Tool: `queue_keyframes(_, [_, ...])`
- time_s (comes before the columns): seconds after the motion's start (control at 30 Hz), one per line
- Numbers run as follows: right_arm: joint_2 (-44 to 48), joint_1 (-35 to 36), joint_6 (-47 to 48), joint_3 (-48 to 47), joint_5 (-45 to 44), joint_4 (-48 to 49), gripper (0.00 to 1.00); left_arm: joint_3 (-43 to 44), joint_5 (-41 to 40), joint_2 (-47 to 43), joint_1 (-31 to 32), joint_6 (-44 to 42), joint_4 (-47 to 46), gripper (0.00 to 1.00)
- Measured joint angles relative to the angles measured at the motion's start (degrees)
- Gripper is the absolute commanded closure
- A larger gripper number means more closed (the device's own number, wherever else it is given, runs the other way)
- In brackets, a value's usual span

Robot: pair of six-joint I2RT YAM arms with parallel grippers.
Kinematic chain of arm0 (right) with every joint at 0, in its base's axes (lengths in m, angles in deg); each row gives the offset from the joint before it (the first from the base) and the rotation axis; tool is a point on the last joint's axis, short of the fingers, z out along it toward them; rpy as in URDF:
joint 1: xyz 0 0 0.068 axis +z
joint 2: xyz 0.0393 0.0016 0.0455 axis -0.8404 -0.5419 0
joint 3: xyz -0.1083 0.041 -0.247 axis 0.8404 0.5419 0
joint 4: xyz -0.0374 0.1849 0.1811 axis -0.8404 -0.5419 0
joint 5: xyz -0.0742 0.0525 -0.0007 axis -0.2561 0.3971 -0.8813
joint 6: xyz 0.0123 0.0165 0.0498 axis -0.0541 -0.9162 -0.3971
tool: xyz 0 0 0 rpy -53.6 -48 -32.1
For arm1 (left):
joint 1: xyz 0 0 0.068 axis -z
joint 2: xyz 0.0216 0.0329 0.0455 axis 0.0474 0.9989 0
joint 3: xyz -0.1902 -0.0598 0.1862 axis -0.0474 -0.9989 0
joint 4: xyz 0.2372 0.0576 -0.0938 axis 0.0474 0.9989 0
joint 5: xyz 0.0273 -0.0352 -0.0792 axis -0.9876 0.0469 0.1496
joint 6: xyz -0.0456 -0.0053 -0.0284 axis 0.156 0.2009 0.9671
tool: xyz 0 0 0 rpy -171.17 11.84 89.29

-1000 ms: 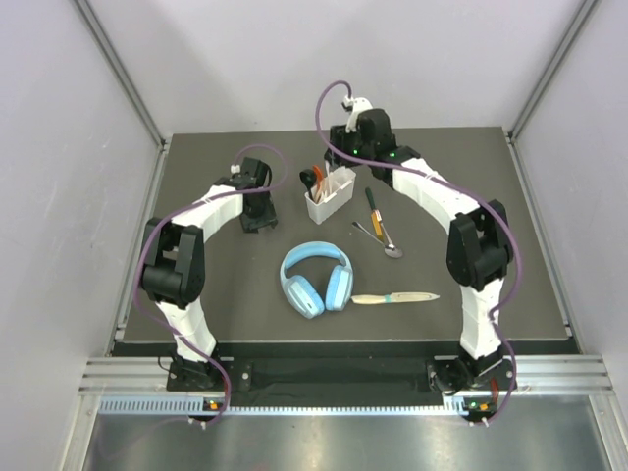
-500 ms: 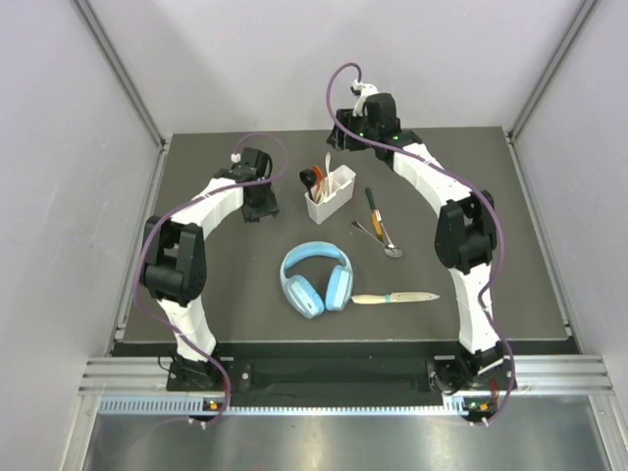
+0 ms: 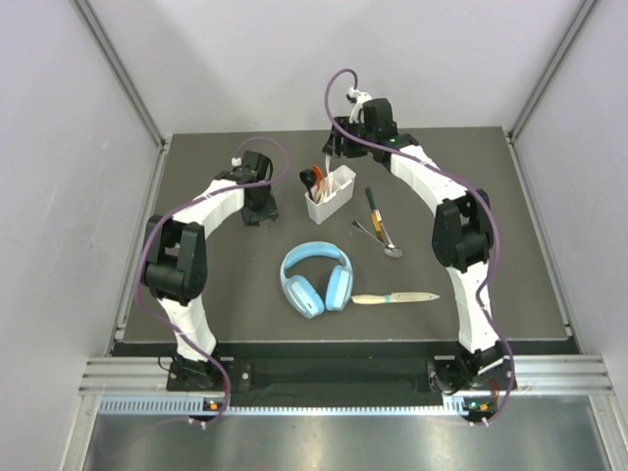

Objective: Sort the eating utensils into containers
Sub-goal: Move the storage box to the center of the board.

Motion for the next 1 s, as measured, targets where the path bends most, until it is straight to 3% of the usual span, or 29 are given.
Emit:
queue_keyframes(0.33, [-3.26,0.07,-0.96,-0.02,1.88,-0.15,0.41,0.00,-0.02,0.66,0.00,0.00,0.13,0.48])
queue_keyframes(1.0, [-3.41,0.15,-3.52,0.00,8.09,4.44,0.89,0.00,-0.02,1.53,0.00,-0.04,0.31,0.48])
